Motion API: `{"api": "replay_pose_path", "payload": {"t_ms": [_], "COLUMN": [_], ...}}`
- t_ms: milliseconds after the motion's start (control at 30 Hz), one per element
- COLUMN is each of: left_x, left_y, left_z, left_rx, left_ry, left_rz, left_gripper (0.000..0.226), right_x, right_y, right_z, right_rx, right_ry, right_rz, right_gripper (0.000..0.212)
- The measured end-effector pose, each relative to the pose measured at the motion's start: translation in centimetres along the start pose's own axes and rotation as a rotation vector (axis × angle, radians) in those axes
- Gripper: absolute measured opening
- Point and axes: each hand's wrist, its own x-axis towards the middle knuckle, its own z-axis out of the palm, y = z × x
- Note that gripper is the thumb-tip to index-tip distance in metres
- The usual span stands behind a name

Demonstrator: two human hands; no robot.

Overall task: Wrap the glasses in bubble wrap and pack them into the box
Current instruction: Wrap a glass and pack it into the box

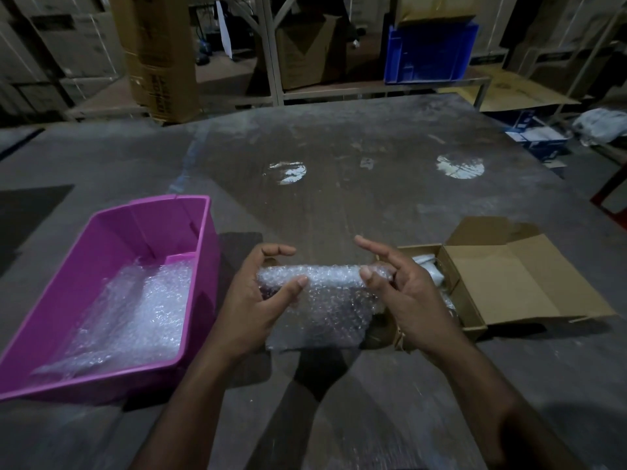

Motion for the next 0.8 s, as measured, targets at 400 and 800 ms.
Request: {"api": "replay_pose_path", "payload": {"t_ms": [400,800], "left_x": [-0.11,0.09], "left_y": [0.53,0.75], "left_z": [0.36,0.26], "left_rx": [-0.193,-0.126], "left_ry": [-0.092,-0.065], "left_rz": [-0.031,0.025], "left_gripper": [0.017,0.022], "right_x": [-0.07,0.12], "right_y": [-0.16,-0.21], "right_z": [0.04,-0.02], "right_rx": [-0.045,-0.158], "right_ry": [-0.066,0.006], "right_rz": [0.038,-0.165], "right_gripper": [0.024,0.038]}}
